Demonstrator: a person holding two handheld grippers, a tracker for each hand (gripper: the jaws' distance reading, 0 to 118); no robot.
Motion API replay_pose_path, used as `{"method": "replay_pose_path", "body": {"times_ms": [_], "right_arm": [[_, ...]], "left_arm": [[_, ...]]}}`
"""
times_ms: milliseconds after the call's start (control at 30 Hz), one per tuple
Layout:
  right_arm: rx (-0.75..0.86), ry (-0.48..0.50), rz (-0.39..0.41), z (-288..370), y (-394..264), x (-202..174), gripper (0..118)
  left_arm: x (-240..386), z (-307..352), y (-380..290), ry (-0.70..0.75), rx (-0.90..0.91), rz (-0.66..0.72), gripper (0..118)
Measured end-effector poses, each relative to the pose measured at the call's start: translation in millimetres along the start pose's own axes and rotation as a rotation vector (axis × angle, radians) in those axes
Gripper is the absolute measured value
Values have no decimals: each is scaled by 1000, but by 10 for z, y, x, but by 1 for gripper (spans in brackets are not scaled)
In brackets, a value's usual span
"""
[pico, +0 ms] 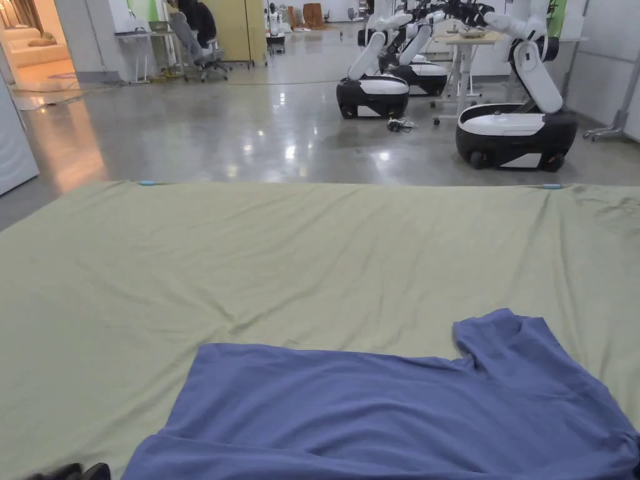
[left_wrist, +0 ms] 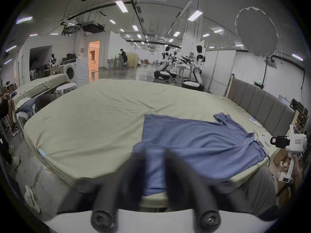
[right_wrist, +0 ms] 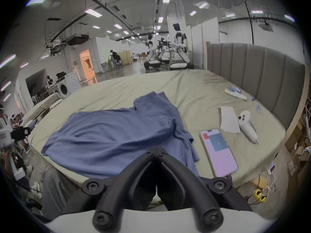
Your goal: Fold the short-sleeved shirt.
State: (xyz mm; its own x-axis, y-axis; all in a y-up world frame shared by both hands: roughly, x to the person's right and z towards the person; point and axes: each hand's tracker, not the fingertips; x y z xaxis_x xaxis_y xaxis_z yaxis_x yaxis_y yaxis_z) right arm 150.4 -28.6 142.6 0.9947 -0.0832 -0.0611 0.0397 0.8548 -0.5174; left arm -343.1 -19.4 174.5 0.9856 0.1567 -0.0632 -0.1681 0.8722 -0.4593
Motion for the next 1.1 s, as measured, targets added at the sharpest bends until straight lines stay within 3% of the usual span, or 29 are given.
{"method": "replay_pose_path", "body": {"times_ms": [200,433,567,600,633,667,700,800,900,1033,1100], "right_arm": [[-4,37,59,-114,43,-204,0],[3,133,-19,-267,85,-171,0],[-6,151,-19,-319,49,-129,0],[-10,153,-16,-329,34,-106,0],[-16,155,-18,-340,22,-82,0],[-22,156,-24,-361,19,-57,0],[-29,157,-33,-381,3,-18,0],[-45,158,-64,-449,-40,111,0],[-61,140,-92,-481,-70,273,0],[-81,86,-183,-486,-154,503,0],[-93,84,-216,-514,-197,611,0]], "left_arm": [[259,-8,-76,-15,25,-46,1],[314,-212,172,-70,66,23,1],[364,-656,566,-111,60,21,2],[356,-830,672,-108,59,20,11],[334,-999,765,-118,39,16,39],[309,-1238,859,-105,-8,-6,59],[213,-1536,927,-140,-56,-9,68],[160,-2320,1040,-120,-180,-43,68],[79,-2991,1079,-36,-331,10,67],[9,-3427,981,90,-366,83,65],[-88,-3628,885,88,-421,45,63]]}}
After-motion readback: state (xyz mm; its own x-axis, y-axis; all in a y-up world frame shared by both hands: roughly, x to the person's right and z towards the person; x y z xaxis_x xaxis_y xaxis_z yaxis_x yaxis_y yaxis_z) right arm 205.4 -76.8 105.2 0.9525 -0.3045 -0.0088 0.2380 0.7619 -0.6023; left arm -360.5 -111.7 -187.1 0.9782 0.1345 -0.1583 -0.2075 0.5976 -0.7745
